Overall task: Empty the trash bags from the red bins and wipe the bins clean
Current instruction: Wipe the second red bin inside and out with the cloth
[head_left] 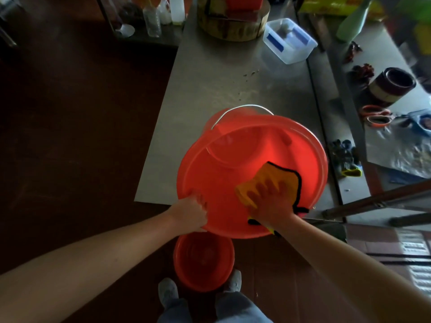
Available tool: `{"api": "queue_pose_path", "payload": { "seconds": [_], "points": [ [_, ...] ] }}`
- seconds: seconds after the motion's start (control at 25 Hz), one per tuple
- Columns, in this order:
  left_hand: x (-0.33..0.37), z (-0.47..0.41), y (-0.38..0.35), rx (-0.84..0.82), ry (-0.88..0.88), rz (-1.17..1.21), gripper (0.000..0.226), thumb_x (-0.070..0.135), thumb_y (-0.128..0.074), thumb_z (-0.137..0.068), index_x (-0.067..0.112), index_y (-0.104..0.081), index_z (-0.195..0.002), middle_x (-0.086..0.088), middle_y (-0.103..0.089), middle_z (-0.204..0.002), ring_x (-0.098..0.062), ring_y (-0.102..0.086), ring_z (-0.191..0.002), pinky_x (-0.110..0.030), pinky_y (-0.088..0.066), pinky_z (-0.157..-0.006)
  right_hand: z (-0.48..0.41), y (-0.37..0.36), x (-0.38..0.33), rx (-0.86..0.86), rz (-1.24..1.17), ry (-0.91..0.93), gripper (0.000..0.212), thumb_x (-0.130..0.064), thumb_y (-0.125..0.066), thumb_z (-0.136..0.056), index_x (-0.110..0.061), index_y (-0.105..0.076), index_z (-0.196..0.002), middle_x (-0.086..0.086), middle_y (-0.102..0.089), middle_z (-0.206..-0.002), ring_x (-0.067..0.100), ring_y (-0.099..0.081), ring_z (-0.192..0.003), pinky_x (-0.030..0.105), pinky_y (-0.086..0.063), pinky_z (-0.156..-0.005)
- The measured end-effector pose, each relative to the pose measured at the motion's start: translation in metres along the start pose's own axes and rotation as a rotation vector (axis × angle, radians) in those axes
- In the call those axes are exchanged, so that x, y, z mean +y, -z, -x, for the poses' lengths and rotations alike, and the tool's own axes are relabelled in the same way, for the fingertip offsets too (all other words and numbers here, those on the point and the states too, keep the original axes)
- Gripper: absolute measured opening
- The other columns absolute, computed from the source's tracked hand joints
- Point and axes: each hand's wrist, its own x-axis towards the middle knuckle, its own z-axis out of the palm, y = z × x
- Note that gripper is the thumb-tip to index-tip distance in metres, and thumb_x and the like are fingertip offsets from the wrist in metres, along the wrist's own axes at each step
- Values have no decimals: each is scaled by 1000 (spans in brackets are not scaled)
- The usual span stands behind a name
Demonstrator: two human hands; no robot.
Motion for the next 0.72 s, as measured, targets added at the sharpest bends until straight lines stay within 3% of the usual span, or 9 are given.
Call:
{"api": "queue_pose_path", "payload": {
  "seconds": [0.16,0.4,0.72],
  "points": [
    [-6,2,7,12,-19,7,66,70,-38,-95,13,-71,-95,-6,-70,-92,-26,-65,-81,-38,-52,-81,-5,9,16,-118,162,-91,58,-56,-29,-100,-40,-28,-155,3,-14,-168,34,0,-155,64,9,-117],
    [-9,-5,15,-47,-45,37,56,60,-40,-100,13,-70,-93,-9,-69,-91,-27,-65,-84,-46,-48,-90,22,-2,-65,-252,-279,-85,64,-67,-18,-99,-44,-8,-158,-6,-4,-169,31,0,-155,63,-4,-117],
    [-30,17,9,-80,-115,36,55,57,-39,-101,11,-69,-100,-11,-71,-100,-29,-66,-91,-46,-47,-95,-4,8,-43,-316,-170,-2,65,-69,-15,-96,-48,-8,-157,-7,-5,-168,28,2,-155,61,-4,-117]
  ]
}}
